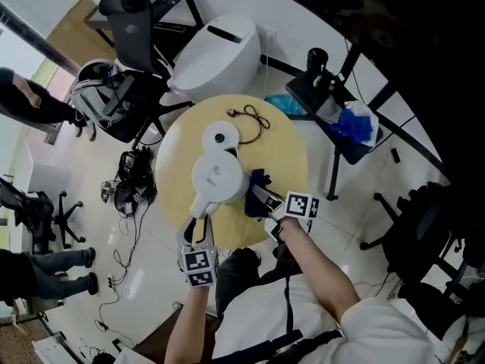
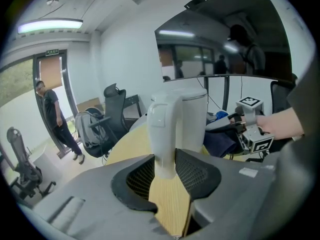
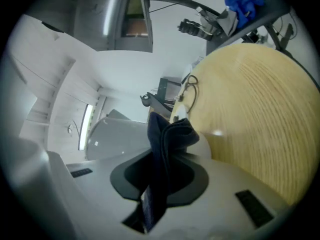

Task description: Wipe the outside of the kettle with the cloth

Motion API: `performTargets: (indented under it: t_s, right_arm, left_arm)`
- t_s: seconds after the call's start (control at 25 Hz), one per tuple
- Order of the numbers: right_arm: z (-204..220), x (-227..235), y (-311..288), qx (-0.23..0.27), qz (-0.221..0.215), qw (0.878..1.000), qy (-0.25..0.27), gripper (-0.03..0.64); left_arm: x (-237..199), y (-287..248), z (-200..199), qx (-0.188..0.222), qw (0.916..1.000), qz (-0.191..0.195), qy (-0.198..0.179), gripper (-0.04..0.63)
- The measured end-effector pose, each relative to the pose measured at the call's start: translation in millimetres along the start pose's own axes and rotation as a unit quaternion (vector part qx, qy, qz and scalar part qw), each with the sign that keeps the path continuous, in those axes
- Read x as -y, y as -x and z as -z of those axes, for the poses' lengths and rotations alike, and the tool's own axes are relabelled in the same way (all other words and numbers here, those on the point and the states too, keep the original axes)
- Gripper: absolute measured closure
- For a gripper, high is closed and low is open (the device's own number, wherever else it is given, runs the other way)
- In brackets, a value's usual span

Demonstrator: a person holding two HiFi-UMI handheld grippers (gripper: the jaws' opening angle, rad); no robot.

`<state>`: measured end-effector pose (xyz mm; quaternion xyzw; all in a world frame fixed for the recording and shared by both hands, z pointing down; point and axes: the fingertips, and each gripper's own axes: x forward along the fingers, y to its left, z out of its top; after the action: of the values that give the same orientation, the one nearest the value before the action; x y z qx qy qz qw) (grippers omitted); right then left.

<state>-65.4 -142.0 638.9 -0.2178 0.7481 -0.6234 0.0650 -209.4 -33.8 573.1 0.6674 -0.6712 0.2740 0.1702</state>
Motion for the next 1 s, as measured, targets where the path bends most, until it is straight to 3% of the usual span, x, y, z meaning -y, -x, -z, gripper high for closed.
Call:
performTargets:
  t_s: [0.24,0.4,0.48,0.56,0.64,0.76,1.0]
  right_arm:
    - [13.6,59.6,-7.4,-0.031,0.063,0.997,-0.024,0.552]
    - [14.0,56.2,-3.1,-0.040,0.060,0.997,-0.020,0.552]
    - [9.5,37.4,0.6,-0.040,0.044,0.998,-0.007,0.552]
    - [4.4,10.6,4.0,-0.038,0.021,0.999,0.009,0.552]
    - [-0.8,-21.7,8.3,-0.034,-0.004,0.999,0.025,0.552]
    - [-6.9,-74.0,15.8,-0.027,-0.042,0.997,0.056,0.552]
    - [-5.6,-143.2,27.6,-0.025,-0.084,0.988,0.126,0.552]
  left_arm:
    - [20.6,5.2,-0.6,-0.002,1.0000,0.006,-0.001,0.476]
    - [17.0,3.2,-4.6,0.009,0.9999,0.005,-0.005,0.442]
    - [15.9,-1.1,-11.2,0.026,0.9995,0.020,-0.006,0.352]
    - [19.6,-6.8,-17.7,0.037,0.9981,0.048,-0.006,0.328]
    - [25.6,-9.7,-23.9,0.044,0.9962,0.075,-0.012,0.342]
    - [31.2,-8.4,-27.5,0.045,0.9944,0.096,-0.001,0.439]
    - [44.6,-4.9,-22.2,0.036,0.9938,0.102,0.025,0.442]
